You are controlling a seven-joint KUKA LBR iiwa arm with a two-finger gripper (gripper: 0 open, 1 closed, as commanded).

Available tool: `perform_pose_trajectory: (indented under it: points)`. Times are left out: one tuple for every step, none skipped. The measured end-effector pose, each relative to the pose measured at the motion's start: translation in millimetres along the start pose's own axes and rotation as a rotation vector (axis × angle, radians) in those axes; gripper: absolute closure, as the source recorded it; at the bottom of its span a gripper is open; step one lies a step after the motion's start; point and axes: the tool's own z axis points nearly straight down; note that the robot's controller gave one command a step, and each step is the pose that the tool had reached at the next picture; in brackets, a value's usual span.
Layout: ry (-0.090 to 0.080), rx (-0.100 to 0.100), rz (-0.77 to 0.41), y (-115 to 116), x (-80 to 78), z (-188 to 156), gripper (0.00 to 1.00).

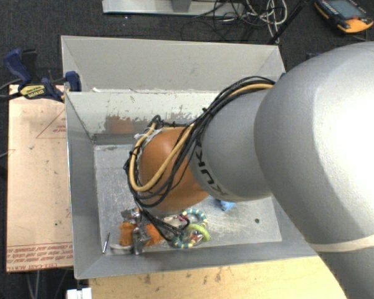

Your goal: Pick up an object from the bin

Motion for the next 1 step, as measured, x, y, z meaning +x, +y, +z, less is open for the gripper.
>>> perform_pose_trajectory:
  points:
    - [0.000,0.000,0.000,0.0,0.0,0.0,1.00]
